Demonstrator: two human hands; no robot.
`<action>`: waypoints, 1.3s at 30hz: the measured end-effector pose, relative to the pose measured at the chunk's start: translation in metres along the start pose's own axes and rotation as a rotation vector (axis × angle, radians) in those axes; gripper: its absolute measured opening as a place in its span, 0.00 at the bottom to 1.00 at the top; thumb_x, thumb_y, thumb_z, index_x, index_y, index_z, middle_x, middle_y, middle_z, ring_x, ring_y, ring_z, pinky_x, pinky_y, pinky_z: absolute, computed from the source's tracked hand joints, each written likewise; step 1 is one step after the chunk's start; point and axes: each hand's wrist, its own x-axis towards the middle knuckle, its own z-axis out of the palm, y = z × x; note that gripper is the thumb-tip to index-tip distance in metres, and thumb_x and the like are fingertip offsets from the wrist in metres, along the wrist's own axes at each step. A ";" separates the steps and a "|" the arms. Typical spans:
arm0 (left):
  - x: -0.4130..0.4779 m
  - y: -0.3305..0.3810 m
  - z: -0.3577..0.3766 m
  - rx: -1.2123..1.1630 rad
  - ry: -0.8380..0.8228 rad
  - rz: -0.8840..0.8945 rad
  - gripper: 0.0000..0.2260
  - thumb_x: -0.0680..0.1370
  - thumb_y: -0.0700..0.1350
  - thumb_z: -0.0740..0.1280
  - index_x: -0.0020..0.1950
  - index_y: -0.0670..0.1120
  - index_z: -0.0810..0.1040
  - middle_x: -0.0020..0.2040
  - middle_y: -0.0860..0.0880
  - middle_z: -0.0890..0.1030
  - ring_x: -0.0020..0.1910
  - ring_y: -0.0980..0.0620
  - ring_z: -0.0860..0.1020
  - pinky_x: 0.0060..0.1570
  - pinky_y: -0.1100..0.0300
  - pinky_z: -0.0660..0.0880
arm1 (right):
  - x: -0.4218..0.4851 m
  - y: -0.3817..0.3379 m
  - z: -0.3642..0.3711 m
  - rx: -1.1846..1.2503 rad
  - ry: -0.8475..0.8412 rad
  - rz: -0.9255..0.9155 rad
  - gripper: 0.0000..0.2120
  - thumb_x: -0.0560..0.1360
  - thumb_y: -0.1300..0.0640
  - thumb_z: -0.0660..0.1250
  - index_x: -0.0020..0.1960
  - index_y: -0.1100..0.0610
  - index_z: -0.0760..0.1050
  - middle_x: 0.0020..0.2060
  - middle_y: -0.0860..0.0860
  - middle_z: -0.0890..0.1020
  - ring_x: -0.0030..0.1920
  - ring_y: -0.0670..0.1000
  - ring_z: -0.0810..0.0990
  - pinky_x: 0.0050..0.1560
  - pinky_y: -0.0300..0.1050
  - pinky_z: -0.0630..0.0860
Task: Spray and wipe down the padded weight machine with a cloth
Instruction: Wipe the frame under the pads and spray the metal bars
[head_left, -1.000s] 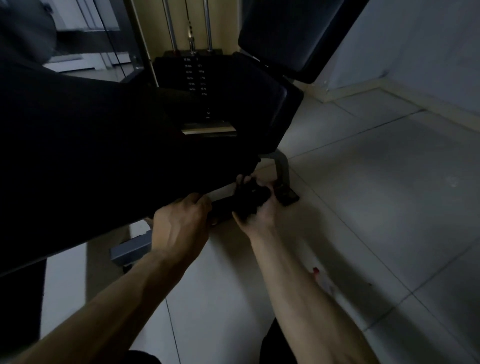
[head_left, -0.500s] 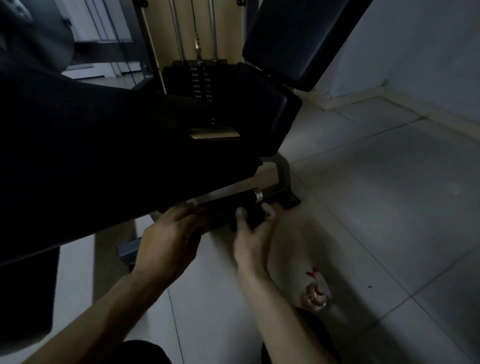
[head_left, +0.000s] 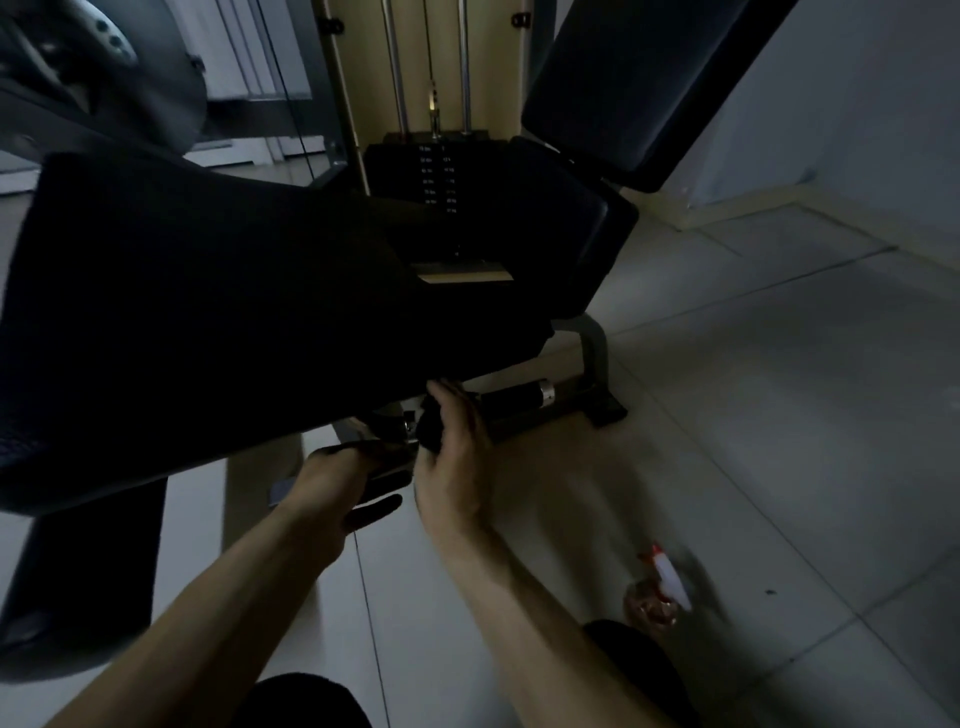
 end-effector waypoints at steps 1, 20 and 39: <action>-0.001 0.000 0.001 -0.022 0.006 -0.018 0.08 0.84 0.44 0.65 0.58 0.46 0.83 0.47 0.51 0.88 0.47 0.55 0.84 0.35 0.65 0.74 | -0.002 0.006 -0.007 0.039 -0.071 -0.049 0.30 0.76 0.70 0.70 0.75 0.52 0.71 0.74 0.50 0.73 0.76 0.48 0.69 0.75 0.47 0.71; 0.017 -0.004 0.006 -0.164 0.058 -0.059 0.11 0.81 0.41 0.63 0.62 0.45 0.80 0.56 0.46 0.85 0.59 0.46 0.81 0.52 0.50 0.75 | -0.040 0.004 -0.038 0.360 0.169 0.240 0.31 0.82 0.70 0.63 0.81 0.50 0.62 0.82 0.46 0.59 0.80 0.43 0.60 0.76 0.38 0.64; 0.017 0.000 0.009 -0.269 0.135 -0.101 0.08 0.83 0.41 0.62 0.58 0.44 0.79 0.59 0.45 0.82 0.57 0.47 0.79 0.45 0.54 0.71 | 0.005 -0.001 -0.062 0.487 0.367 0.557 0.17 0.80 0.57 0.71 0.67 0.50 0.74 0.65 0.51 0.79 0.63 0.48 0.79 0.59 0.32 0.76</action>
